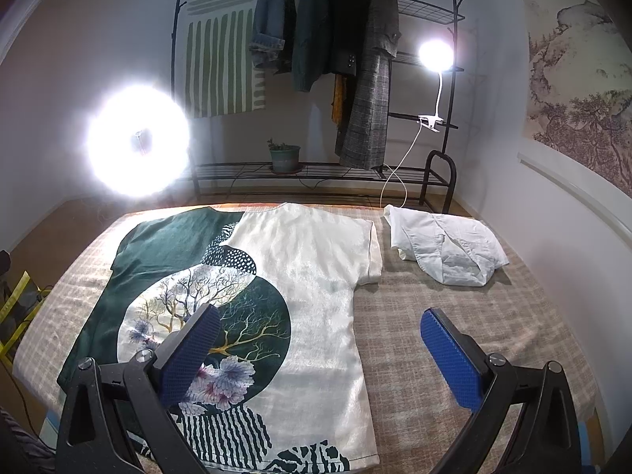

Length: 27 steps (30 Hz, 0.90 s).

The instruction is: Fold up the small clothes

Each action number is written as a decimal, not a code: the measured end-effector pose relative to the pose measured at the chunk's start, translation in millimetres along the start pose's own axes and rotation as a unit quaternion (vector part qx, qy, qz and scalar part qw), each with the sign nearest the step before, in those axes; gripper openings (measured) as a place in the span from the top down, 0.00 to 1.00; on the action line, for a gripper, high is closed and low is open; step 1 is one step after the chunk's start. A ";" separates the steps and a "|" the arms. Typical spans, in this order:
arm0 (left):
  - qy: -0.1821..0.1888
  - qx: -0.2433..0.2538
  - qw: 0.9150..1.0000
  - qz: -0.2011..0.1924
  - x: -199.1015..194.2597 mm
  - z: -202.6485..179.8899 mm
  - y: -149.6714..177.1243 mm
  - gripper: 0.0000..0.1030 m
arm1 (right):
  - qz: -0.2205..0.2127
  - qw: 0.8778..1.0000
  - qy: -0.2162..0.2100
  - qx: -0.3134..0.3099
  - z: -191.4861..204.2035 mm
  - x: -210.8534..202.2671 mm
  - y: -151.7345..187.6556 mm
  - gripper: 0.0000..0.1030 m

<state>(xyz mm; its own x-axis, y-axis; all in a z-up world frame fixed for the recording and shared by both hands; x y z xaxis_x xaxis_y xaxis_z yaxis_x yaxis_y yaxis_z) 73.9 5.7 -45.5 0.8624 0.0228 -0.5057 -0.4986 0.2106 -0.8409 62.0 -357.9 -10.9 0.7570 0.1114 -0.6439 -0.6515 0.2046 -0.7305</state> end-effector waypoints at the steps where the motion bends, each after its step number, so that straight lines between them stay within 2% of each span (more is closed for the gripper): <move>1: 0.000 0.000 1.000 0.000 -0.1 0.3 0.1 0.00 | 0.000 1.000 0.000 0.000 0.0 0.2 0.3 0.00; 27: -0.001 -0.001 1.000 0.000 0.7 1.9 -0.1 0.00 | 0.001 1.000 -0.001 -0.001 2.1 0.5 3.5 0.00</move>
Point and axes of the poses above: each gripper's, at about its wrist camera, not at the fingertips, and x roughly the way its jaws point, z to its left, y to its underside, the point moved 9 cm from there along x, roughly the way its jaws point, and after that the axes turned 12 degrees about x, right-handed, at the moved point
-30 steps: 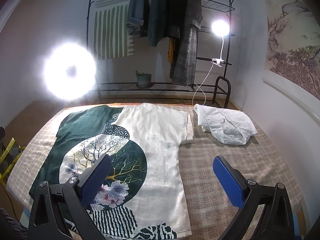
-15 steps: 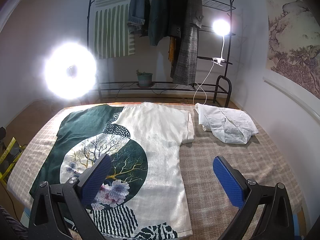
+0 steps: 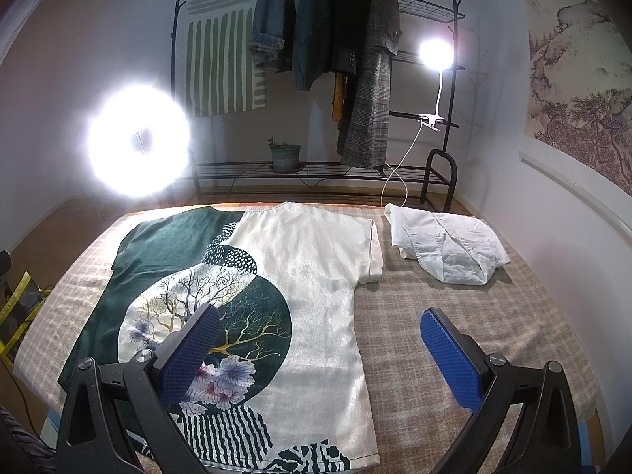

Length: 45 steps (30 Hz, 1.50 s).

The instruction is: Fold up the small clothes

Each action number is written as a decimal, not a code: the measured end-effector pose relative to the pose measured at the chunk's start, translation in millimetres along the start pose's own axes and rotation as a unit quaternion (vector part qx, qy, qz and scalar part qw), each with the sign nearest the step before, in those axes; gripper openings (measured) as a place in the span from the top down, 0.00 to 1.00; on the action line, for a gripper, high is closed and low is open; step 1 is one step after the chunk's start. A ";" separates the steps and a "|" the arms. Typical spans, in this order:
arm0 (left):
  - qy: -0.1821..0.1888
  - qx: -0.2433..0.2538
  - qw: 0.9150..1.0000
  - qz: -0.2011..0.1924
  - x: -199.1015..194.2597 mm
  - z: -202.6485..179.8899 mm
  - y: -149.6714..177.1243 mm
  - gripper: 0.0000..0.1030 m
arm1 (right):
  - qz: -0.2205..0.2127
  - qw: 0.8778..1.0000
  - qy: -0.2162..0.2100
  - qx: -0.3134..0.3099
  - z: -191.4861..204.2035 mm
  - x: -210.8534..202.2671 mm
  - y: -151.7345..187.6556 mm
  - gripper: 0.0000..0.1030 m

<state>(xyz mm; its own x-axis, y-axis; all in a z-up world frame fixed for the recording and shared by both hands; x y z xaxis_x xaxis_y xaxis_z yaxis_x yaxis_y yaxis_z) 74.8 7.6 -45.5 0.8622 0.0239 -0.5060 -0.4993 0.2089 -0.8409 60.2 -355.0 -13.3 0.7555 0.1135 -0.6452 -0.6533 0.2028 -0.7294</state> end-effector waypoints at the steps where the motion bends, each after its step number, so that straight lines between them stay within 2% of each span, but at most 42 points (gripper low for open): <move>1: 0.001 0.000 1.000 0.000 0.0 0.2 0.1 0.00 | 0.000 1.000 0.000 0.000 0.4 0.0 0.2 0.00; 19: 0.000 -0.001 1.000 0.004 0.6 3.3 3.5 0.00 | 0.000 1.000 -0.001 0.000 0.8 -0.1 0.1 0.00; 30: 0.000 -0.005 1.000 0.023 13.2 6.6 16.4 0.00 | 0.001 1.000 -0.003 0.002 8.5 3.9 -2.3 0.00; 41: -0.010 -0.031 0.998 0.044 30.5 36.1 43.4 0.00 | 0.006 1.000 -0.019 0.000 30.0 15.1 -8.5 0.00; 45: -0.008 -0.062 0.995 0.081 42.5 55.6 72.2 0.04 | 0.015 0.999 -0.033 -0.021 48.6 27.9 -14.6 0.00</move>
Point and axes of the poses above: each gripper's, at about its wrist camera, not at the fingertips, and x roughly the way its jaws point, z to its left, y to its underside, the point moved 9 cm from there along x, roughly the way its jaws point, and after that the axes turned 12 degrees about x, right-handed, at the moved point
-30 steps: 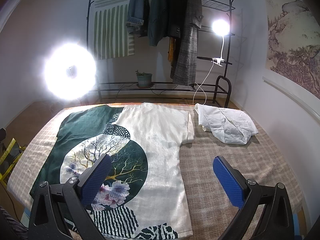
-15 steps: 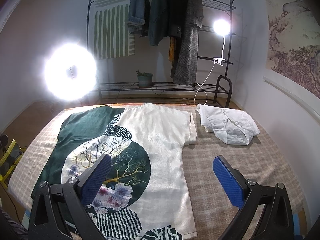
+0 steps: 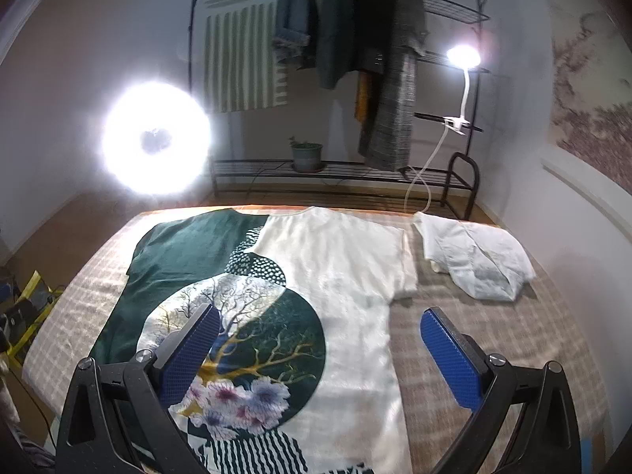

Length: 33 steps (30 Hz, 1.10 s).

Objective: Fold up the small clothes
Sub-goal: 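Move the right tool to the green side edge of the shirt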

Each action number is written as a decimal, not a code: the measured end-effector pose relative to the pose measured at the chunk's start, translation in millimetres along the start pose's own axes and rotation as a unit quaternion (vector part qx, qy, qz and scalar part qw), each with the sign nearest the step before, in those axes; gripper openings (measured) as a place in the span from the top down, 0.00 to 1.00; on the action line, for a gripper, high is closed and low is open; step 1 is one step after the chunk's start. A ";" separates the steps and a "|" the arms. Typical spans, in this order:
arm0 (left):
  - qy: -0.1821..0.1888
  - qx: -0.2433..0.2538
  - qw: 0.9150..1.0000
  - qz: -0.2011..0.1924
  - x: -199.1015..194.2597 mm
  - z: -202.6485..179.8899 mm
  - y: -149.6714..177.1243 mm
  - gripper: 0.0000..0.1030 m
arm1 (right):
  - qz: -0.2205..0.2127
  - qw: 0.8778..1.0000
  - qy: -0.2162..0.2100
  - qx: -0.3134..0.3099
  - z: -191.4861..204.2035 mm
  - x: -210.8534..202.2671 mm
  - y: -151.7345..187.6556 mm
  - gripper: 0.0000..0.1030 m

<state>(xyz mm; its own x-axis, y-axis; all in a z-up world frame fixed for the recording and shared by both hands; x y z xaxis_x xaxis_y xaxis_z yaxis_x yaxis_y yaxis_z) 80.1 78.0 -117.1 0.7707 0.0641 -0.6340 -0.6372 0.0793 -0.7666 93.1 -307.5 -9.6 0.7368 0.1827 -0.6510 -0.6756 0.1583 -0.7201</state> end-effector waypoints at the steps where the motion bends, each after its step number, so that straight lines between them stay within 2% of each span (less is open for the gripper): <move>1: 0.007 -0.014 1.000 0.014 5.9 6.0 8.9 0.05 | 0.001 1.000 -0.011 -0.004 5.7 3.7 -2.4 0.00; 4: 0.013 -0.046 0.998 0.050 19.1 21.0 35.7 0.12 | 0.013 0.998 -0.059 -0.010 27.9 17.6 -12.9 0.00; 9: 0.031 -0.084 0.990 0.111 44.6 28.1 80.5 0.27 | 0.041 0.992 -0.109 -0.041 82.3 49.6 -35.6 0.03; 12: 0.044 -0.112 0.982 0.142 58.2 26.6 105.8 0.29 | 0.067 0.987 -0.132 -0.059 120.1 75.2 -43.3 0.08; 16: 0.054 -0.153 0.973 0.164 68.3 21.6 126.3 0.34 | 0.114 0.978 -0.166 -0.054 165.2 110.1 -45.5 0.20; 20: 0.068 -0.171 0.966 0.183 77.6 13.7 140.1 0.39 | 0.154 0.966 -0.197 -0.056 214.0 143.8 -43.8 0.20; 22: 0.069 -0.165 0.967 0.183 80.8 11.4 141.5 0.42 | 0.169 0.962 -0.206 -0.062 236.4 158.9 -42.1 0.20; 23: 0.063 -0.154 0.969 0.181 81.9 11.4 141.3 0.46 | 0.176 0.960 -0.210 -0.065 247.9 166.4 -42.5 0.20; 25: 0.055 -0.134 0.974 0.176 85.1 9.9 138.6 0.62 | 0.186 0.956 -0.215 -0.071 268.3 179.1 -42.1 0.20; 26: 0.056 -0.129 0.974 0.176 87.0 9.4 137.4 0.76 | 0.188 0.955 -0.216 -0.076 278.8 186.2 -41.1 0.20; 27: 0.060 -0.126 0.975 0.175 88.7 8.9 136.4 0.96 | 0.190 0.954 -0.217 -0.079 284.0 191.2 -40.6 0.20; 30: 0.084 -0.144 0.971 0.169 89.2 9.8 134.8 0.99 | 0.201 0.951 -0.216 -0.093 306.4 213.1 -34.9 0.20; 33: 0.085 -0.156 0.972 0.154 82.5 16.1 129.6 0.99 | 0.216 0.949 -0.205 -0.107 326.5 237.7 -23.3 0.20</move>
Point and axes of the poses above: each gripper's, at about its wrist camera, not at the fingertips, and x roughly the way its jaws point, z to its left, y to its underside, the point moved 9 cm from there along x, roughly the way its jaws point, and after that the axes turned 12 degrees about x, right-handed, at the moved point
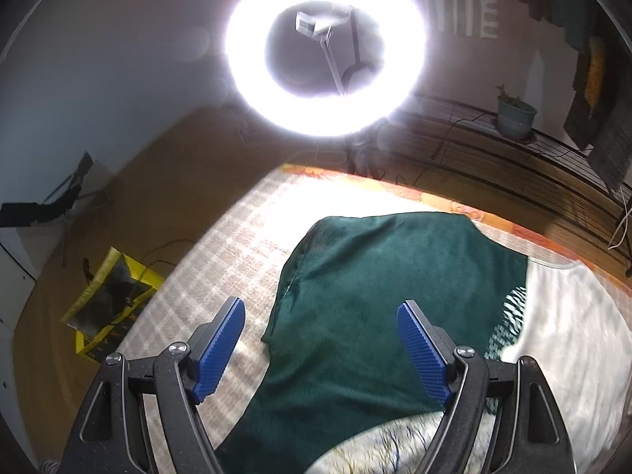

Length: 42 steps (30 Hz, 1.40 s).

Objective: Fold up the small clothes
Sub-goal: 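Move the right tool to the green side edge of the shirt, then grasp the green side with the right tool, fold it onto the shirt's middle, release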

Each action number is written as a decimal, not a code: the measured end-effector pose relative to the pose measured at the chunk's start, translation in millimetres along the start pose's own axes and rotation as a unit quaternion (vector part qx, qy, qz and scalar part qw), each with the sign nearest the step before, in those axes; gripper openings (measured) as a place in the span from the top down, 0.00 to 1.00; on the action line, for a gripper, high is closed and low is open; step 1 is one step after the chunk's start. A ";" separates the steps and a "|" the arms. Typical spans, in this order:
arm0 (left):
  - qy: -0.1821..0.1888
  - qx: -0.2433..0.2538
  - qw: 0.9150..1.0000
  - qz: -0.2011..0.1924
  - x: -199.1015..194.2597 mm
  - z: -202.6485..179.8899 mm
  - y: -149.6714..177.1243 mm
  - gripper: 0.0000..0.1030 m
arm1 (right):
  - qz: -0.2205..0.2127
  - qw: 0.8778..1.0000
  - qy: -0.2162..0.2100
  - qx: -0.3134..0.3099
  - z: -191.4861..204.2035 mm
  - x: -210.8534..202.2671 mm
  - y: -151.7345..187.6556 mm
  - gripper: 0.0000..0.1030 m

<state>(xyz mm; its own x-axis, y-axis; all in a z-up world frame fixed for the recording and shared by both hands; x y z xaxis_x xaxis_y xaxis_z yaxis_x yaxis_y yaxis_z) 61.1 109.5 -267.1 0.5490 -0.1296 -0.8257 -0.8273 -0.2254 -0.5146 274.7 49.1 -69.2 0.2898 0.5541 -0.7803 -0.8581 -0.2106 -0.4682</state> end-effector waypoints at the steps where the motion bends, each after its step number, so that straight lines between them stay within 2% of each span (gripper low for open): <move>1: 0.002 -0.003 1.000 -0.006 -3.6 1.2 -2.1 0.99 | 0.006 1.000 0.003 -0.002 0.3 10.6 -2.0 0.20; 7: 0.018 -0.011 1.000 -0.003 -0.7 -2.2 -5.1 0.99 | 0.042 0.999 0.017 -0.024 24.9 82.2 -7.9 0.23; 11: 0.009 -0.006 1.000 -0.008 -1.6 -1.9 -6.9 0.99 | 0.070 0.996 0.040 -0.040 35.7 131.6 -7.0 0.24; 13: 0.002 -0.014 1.000 -0.005 -0.7 3.6 -5.7 0.99 | 0.087 0.994 0.052 -0.034 34.6 153.8 -5.6 0.30; 14: 0.005 -0.019 1.000 -0.001 1.4 6.0 -4.7 0.94 | 0.094 0.994 0.055 -0.031 33.7 161.1 -4.4 0.31; 15: 0.009 -0.028 1.000 0.005 4.1 8.4 -2.4 0.81 | 0.100 0.993 0.057 -0.029 32.1 168.5 -3.3 0.32; 17: 0.018 -0.035 0.999 0.010 9.2 10.7 1.2 0.62 | 0.106 0.992 0.065 -0.031 28.9 176.6 -0.7 0.32; 19: 0.012 -0.021 1.000 0.007 9.6 7.7 1.2 0.62 | 0.117 0.990 0.075 -0.036 23.6 184.6 3.7 0.36; 21: 0.006 -0.007 1.000 0.006 10.5 3.9 1.6 0.62 | 0.124 0.988 0.084 -0.040 20.8 190.6 6.8 0.37; 22: 0.001 0.001 1.000 0.003 11.5 2.3 1.6 0.66 | 0.119 0.988 0.087 -0.048 21.1 189.9 6.6 0.40; 23: -0.004 0.007 1.000 0.003 12.3 0.7 1.6 0.87 | 0.120 0.987 0.089 -0.052 21.3 189.4 7.1 0.42; 24: -0.003 0.011 1.000 0.010 15.5 -0.6 2.6 1.00 | 0.121 0.987 0.094 -0.057 21.0 188.8 7.1 0.51; 25: 0.000 0.007 1.000 0.007 16.3 -0.8 2.1 1.00 | 0.121 0.986 0.100 -0.064 20.7 187.9 6.8 0.62; 30: 0.009 0.002 1.000 -0.002 11.8 -5.0 -1.9 1.00 | 0.123 0.986 0.094 -0.062 15.2 179.1 2.8 0.94; 33: 0.009 0.028 0.999 -0.014 4.3 -16.9 -5.4 1.00 | 0.118 0.989 0.080 -0.041 8.6 173.8 -3.0 0.98; 42: 0.028 0.045 0.998 -0.042 -20.0 -35.3 -14.0 1.00 | 0.079 0.996 0.008 0.028 -16.2 134.2 -21.3 0.99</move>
<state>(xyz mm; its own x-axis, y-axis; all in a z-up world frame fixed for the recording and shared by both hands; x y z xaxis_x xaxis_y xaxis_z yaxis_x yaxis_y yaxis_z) 65.9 81.2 -235.2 0.6213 -0.1679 -0.7654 -0.7835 -0.1498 -0.6031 338.8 114.9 -170.6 0.1552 0.5045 -0.8493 -0.9160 -0.2484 -0.3150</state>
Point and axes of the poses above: each gripper's, at about its wrist camera, not at the fingertips, and x roughly the way its jaws point, z to its left, y to its underside, the point moved 9 cm from there along x, roughly the way its jaws point, and after that the axes turned 12 degrees about x, right-handed, at the moved point
